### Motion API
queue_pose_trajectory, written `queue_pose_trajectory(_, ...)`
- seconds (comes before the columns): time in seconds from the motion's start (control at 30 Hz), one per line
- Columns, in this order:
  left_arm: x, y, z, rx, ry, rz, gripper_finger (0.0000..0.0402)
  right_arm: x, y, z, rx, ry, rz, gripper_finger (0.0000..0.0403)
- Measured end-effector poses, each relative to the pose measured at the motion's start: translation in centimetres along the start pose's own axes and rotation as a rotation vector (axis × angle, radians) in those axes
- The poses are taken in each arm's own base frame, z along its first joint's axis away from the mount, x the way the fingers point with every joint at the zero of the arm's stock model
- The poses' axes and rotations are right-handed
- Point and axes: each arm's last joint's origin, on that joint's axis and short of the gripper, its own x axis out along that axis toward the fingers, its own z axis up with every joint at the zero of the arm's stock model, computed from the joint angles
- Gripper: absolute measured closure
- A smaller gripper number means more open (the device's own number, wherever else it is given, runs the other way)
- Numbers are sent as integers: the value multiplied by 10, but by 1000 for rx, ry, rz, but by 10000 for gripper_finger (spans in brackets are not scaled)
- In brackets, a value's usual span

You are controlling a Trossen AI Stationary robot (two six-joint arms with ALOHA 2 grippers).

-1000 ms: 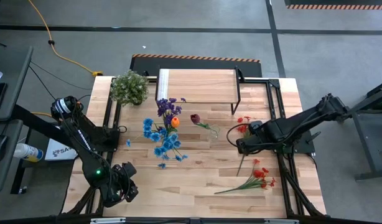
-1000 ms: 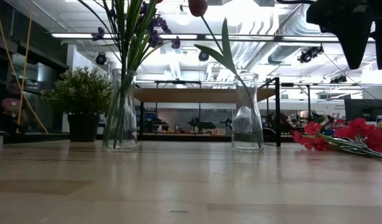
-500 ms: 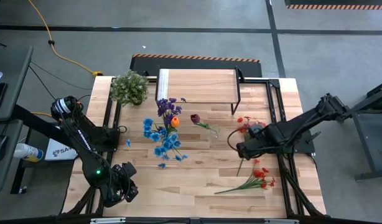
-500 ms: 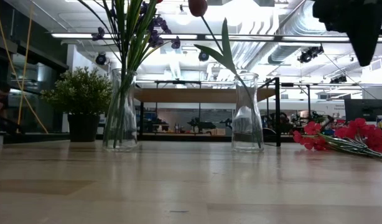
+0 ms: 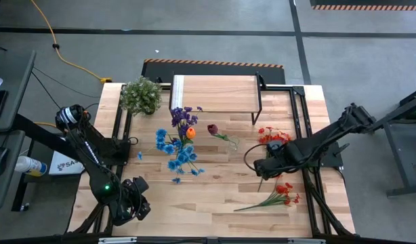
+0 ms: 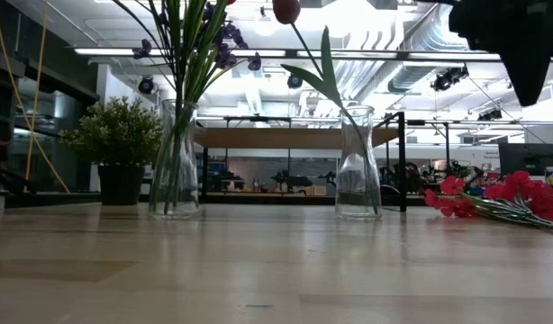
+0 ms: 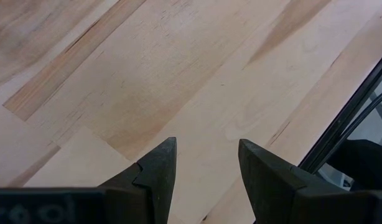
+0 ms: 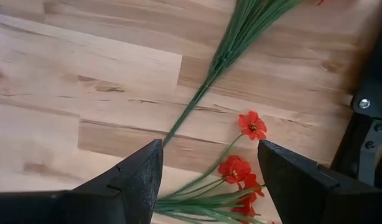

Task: Pick and place flowers into a vace then onto a shelf
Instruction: Put the top orange flowers into the right transparent vase

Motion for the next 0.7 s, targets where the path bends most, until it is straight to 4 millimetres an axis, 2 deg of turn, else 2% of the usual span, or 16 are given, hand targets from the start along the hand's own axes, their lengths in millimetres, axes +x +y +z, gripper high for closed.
queue_pose_trajectory(0.33,0,-1,0,-3,2,-8,195,17,10,-6,-21,-19,-82,150)
queue_pose_trajectory(0.7,0,-3,-1,-10,8,-26,195,19,9,-9,-38,-53,-94,150)
